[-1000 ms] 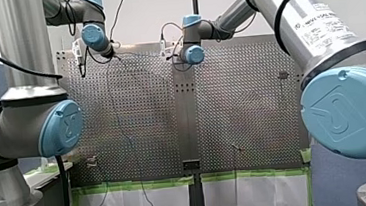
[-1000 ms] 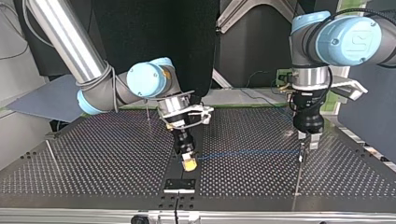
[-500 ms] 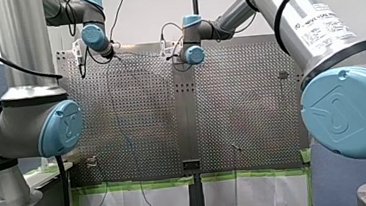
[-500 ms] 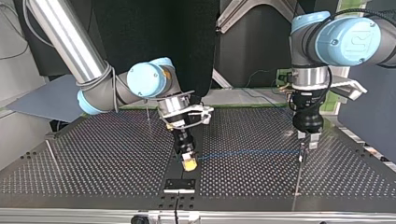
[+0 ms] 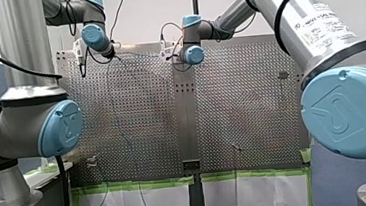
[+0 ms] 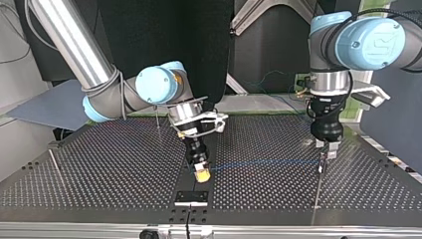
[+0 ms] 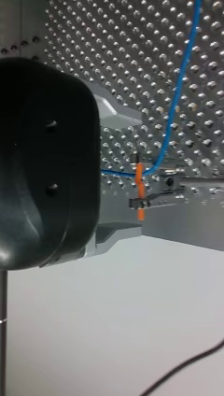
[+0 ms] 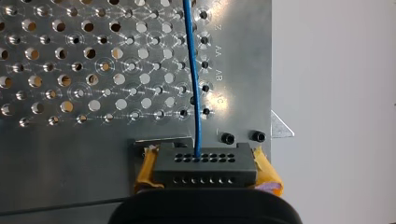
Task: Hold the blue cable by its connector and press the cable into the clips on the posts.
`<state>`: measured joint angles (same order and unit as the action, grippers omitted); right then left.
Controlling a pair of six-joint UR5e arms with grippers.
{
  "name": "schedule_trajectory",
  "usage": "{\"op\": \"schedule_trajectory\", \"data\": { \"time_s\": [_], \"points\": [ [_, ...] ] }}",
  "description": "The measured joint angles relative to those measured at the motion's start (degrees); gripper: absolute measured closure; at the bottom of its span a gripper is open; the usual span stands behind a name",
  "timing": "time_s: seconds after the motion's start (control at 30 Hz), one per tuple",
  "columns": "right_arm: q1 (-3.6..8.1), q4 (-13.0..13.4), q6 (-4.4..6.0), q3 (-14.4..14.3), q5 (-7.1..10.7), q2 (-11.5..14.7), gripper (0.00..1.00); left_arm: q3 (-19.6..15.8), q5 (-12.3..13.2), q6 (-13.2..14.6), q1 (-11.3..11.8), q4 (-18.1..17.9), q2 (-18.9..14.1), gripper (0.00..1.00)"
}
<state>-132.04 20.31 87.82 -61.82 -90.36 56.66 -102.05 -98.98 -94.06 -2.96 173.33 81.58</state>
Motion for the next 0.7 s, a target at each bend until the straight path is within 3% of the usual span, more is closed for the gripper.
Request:
{"op": "schedule_trajectory", "data": {
  "time_s": [0.17, 0.4, 0.7],
  "points": [
    [-0.06, -0.07, 0.00, -0.01, 0.00, 0.00, 1.00, 0.49, 2.05, -0.28, -0.53, 1.69, -0.05, 0.00],
    [-0.10, -0.08, 0.00, -0.02, 0.00, -0.02, 1.00, 0.19, 5.60, -3.73, -1.20, 2.15, -0.61, 0.00],
    [-0.10, -0.01, 0.00, -0.02, 0.00, -0.07, 1.00, 0.89, 5.28, -7.61, -2.55, -0.18, 0.11, 0.00]
  ]
}}
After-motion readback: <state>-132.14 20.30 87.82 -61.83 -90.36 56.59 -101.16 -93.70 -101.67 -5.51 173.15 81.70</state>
